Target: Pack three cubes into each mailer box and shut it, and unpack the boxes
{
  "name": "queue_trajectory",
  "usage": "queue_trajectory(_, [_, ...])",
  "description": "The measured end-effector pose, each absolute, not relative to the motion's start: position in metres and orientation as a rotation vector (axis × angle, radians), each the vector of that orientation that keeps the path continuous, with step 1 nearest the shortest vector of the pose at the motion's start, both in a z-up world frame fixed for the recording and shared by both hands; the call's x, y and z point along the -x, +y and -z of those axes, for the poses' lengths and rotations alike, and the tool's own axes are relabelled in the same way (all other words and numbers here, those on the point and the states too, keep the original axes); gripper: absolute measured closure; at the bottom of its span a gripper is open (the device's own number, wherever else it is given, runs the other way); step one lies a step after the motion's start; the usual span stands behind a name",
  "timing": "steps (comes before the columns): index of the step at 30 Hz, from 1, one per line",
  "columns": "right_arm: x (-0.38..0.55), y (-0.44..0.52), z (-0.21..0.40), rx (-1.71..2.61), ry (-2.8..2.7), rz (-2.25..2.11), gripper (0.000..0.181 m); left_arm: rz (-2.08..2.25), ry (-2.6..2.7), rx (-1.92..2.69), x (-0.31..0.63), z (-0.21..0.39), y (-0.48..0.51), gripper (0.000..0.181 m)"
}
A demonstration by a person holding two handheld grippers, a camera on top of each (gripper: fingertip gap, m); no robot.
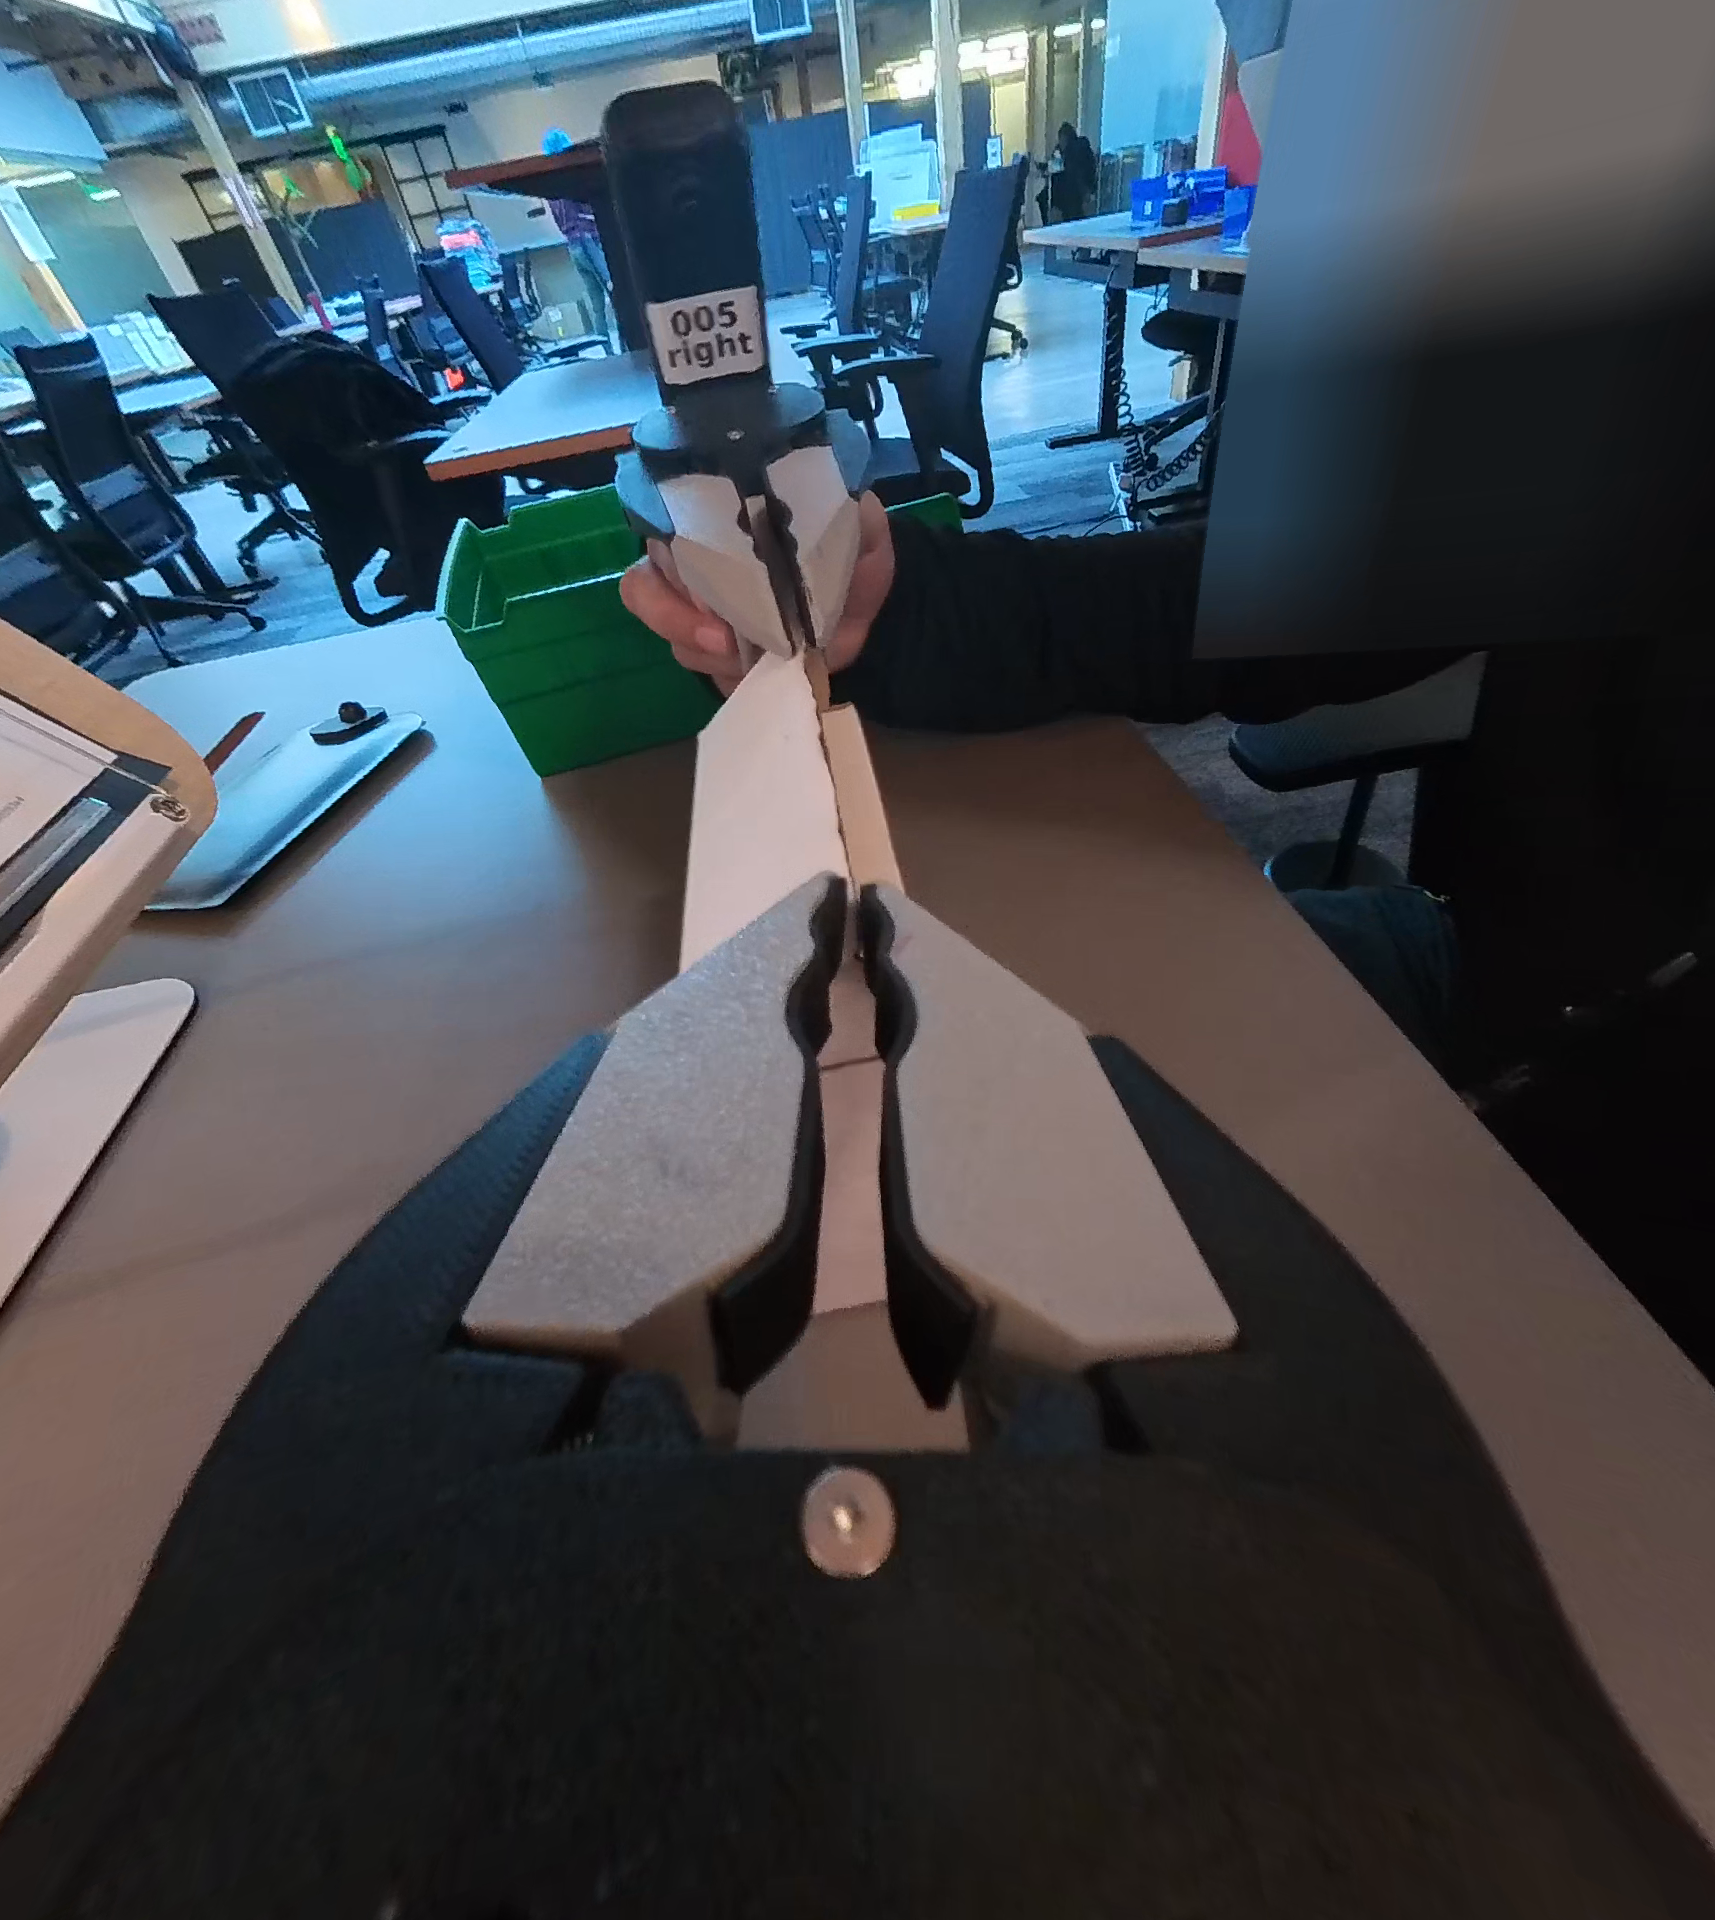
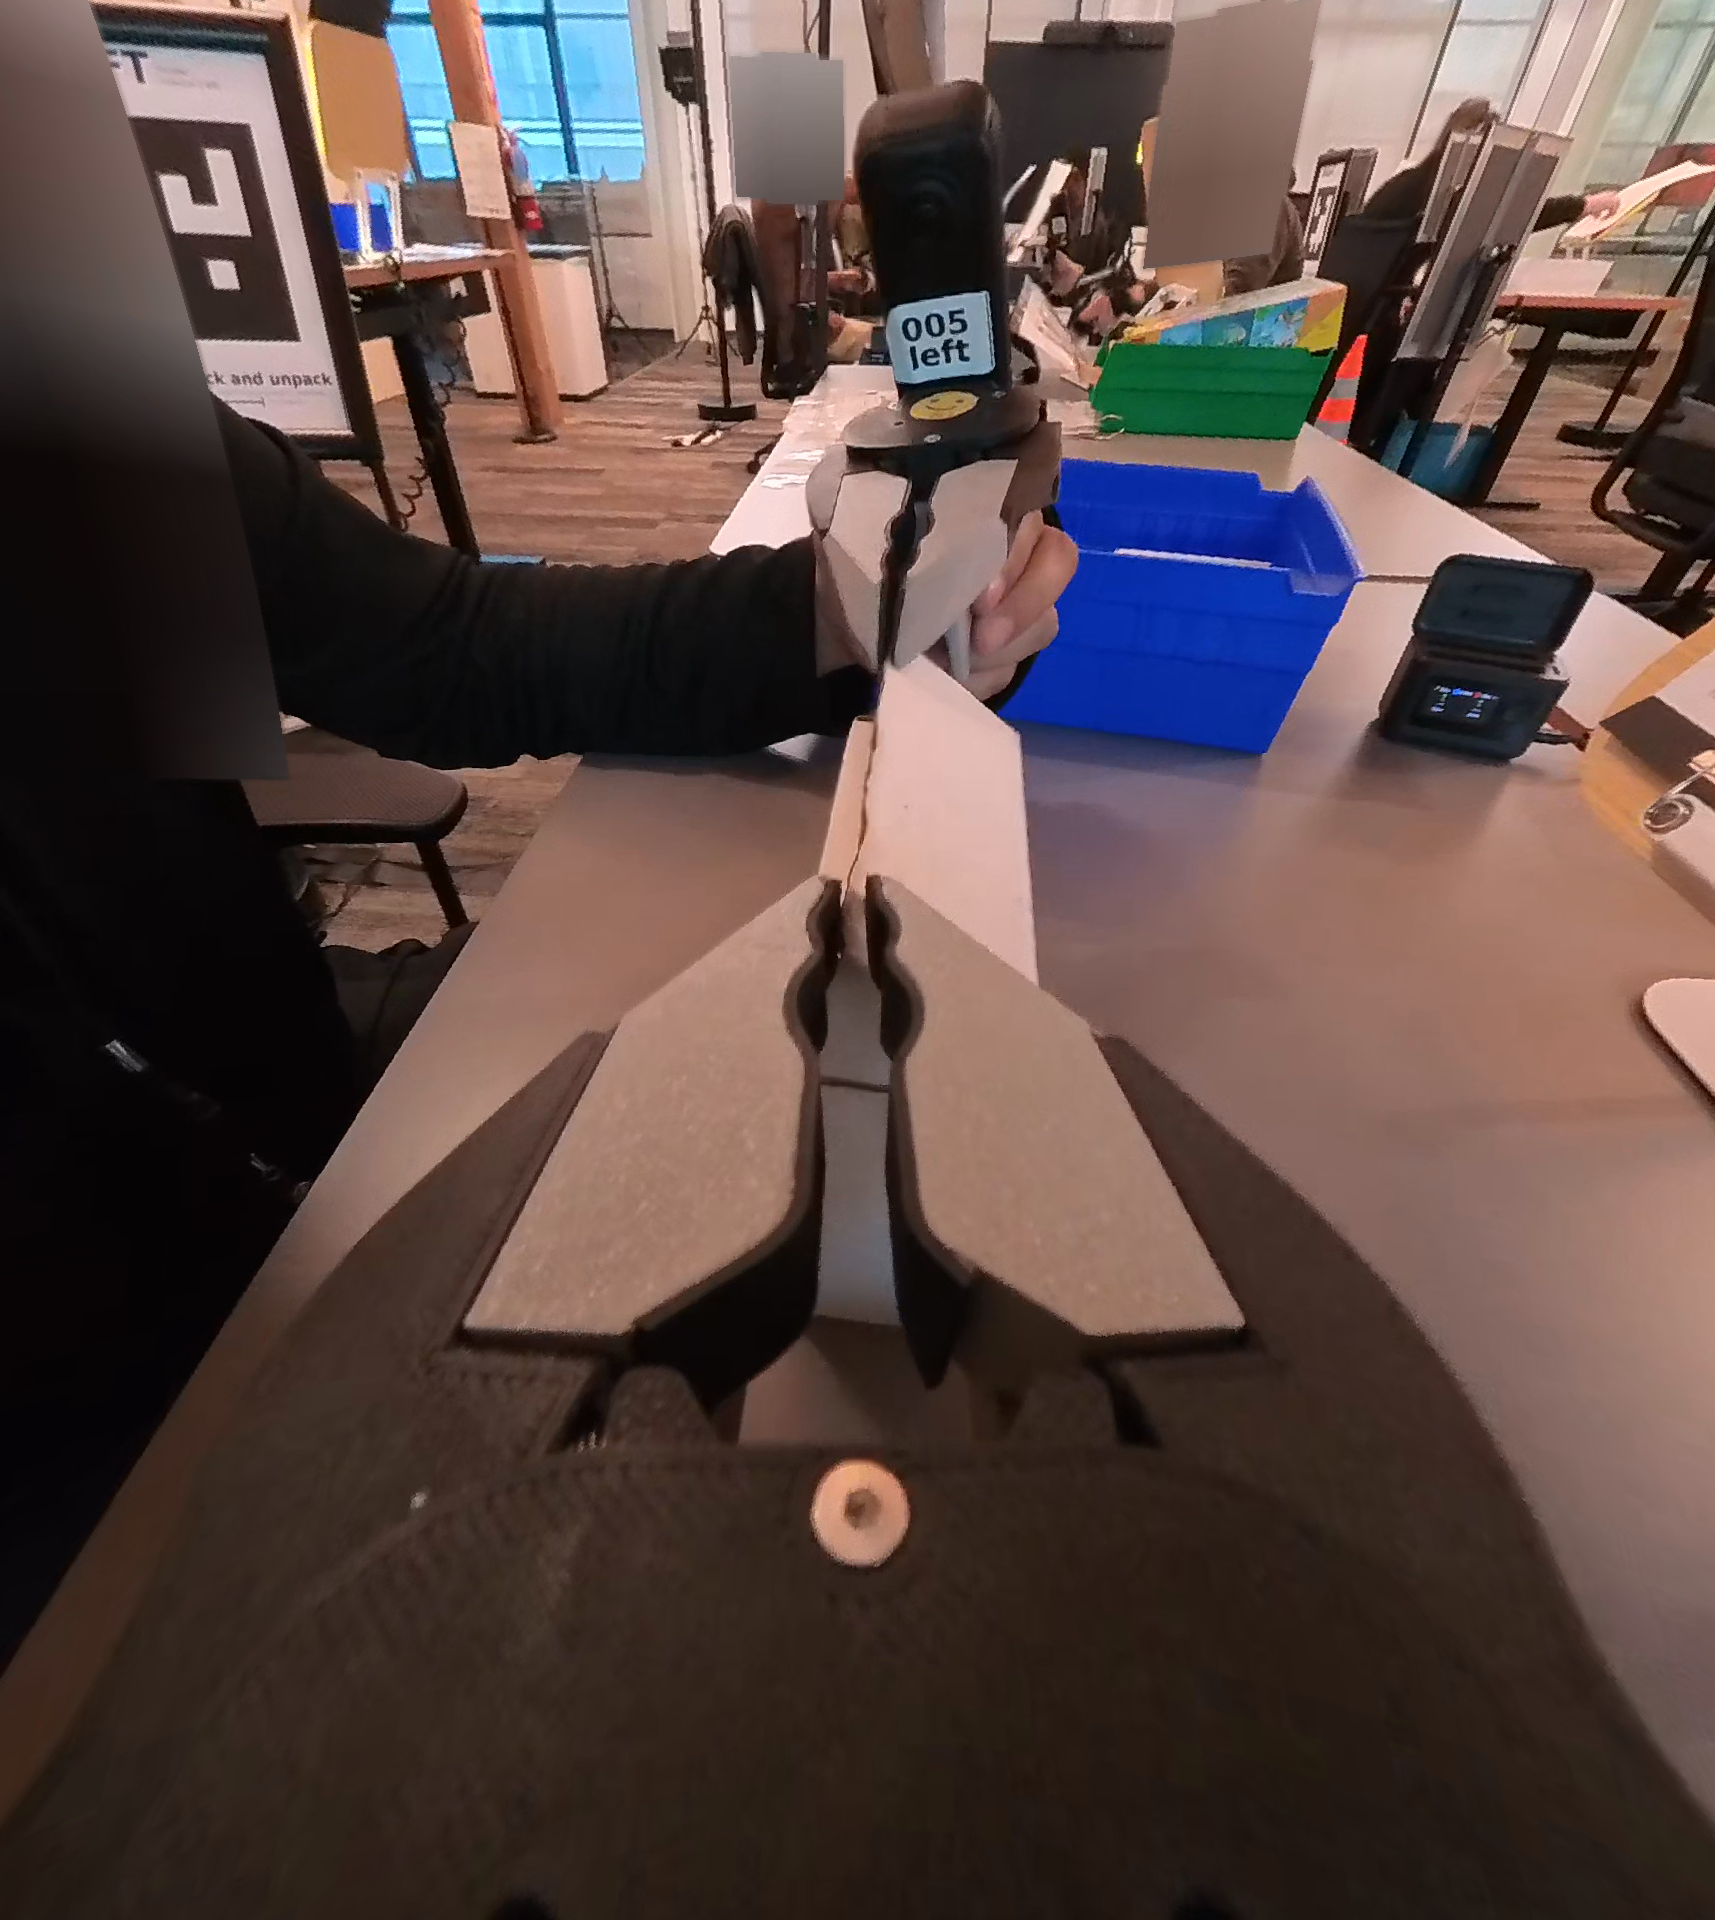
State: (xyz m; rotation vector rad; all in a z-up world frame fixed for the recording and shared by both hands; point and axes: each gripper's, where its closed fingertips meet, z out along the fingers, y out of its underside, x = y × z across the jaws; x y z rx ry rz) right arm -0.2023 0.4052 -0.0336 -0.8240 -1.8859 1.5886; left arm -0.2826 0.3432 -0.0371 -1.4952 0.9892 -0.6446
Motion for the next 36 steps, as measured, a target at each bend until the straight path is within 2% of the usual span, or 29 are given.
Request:
queue_trajectory(12, [0.199, 0.400, 0.056, 0.888, -2.020, -1.563, 0.178, 0.745, 1.058, 1.636, 0.276, 0.063, 0.336, 0.181])
queue_trajectory(21, [0.194, 0.410, 0.031, 0.862, -1.895, -1.684, 0.181, 0.761, 1.049, 1.620, 0.275, 0.061, 0.336, 0.181])
queue_trajectory(29, [0.196, 0.407, 0.061, 0.883, -2.032, -1.499, 0.181, 0.789, 1.053, 1.608, 0.272, 0.063, 0.336, 0.181])
queue_trajectory(36, [0.196, 0.408, 0.062, 0.907, -2.002, -1.603, 0.181, 0.781, 1.057, 1.590, 0.267, 0.064, 0.337, 0.181])
